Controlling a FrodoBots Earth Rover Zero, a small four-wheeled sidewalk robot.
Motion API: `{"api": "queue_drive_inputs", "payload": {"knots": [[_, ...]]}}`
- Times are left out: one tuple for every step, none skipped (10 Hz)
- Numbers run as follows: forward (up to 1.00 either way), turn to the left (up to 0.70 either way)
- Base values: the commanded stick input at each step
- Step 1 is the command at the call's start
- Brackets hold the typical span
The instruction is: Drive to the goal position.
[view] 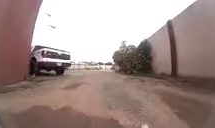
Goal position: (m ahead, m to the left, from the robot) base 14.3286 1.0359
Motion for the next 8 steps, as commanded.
{"api": "queue_drive_inputs", "payload": {"knots": [[0.70,0.00],[0.70,0.00],[0.70,0.00],[0.70,0.00],[0.70,0.00],[0.70,0.00],[0.70,0.00],[0.70,0.00]]}}
